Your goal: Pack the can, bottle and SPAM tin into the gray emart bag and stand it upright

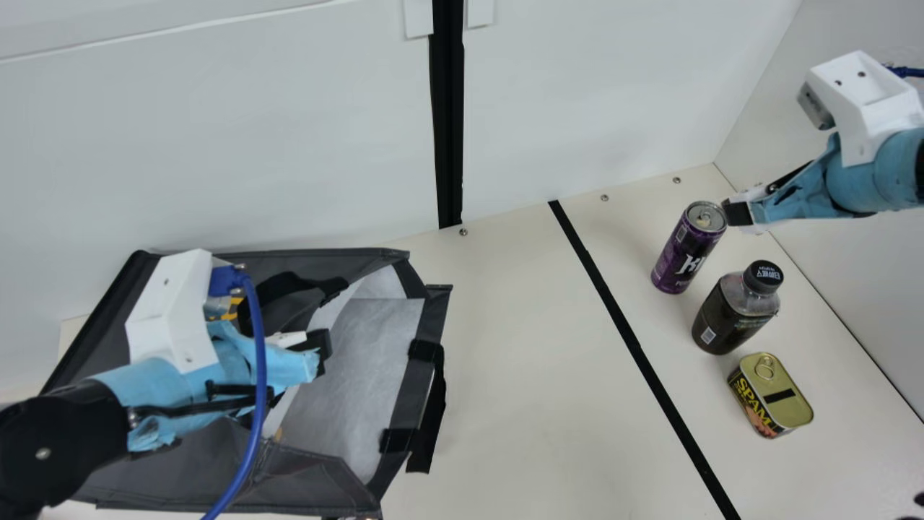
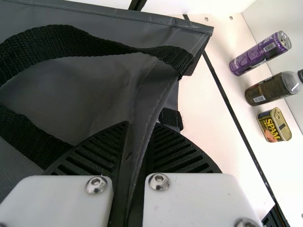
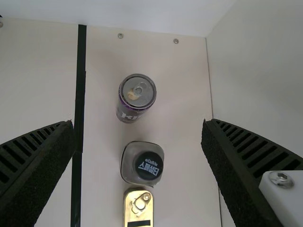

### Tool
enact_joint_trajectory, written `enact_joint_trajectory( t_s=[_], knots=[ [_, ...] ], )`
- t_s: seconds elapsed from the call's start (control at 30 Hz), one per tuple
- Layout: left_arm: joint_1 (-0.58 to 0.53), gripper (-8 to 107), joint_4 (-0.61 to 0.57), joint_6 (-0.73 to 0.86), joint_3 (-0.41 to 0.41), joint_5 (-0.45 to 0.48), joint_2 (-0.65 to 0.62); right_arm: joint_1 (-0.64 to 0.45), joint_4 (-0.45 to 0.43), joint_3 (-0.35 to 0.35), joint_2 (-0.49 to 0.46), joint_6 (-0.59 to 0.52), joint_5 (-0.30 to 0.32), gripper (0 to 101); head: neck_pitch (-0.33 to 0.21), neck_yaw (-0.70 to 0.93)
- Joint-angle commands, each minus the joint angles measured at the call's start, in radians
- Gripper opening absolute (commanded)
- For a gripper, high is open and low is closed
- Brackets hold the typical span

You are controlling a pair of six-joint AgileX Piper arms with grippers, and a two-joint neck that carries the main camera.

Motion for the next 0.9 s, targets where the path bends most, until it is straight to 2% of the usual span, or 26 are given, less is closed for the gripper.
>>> enact_joint_trajectory(
  t_s=[0.0, 0.6, 0.87],
  knots=[
    [0.000, -8, 0.000, 0.000, 0.000, 0.000, 0.000, 0.006, -0.005, -0.007, 0.020, 0.008, 0.001, 95, -0.023, -0.002],
    [0.000, -8, 0.000, 0.000, 0.000, 0.000, 0.000, 0.061, -0.067, -0.115, 0.217, 0.041, 0.001, 95, -0.023, -0.002],
    [0.000, -8, 0.000, 0.000, 0.000, 0.000, 0.000, 0.075, -0.068, -0.151, 0.299, 0.065, 0.001, 95, -0.023, -0.002]
  ],
)
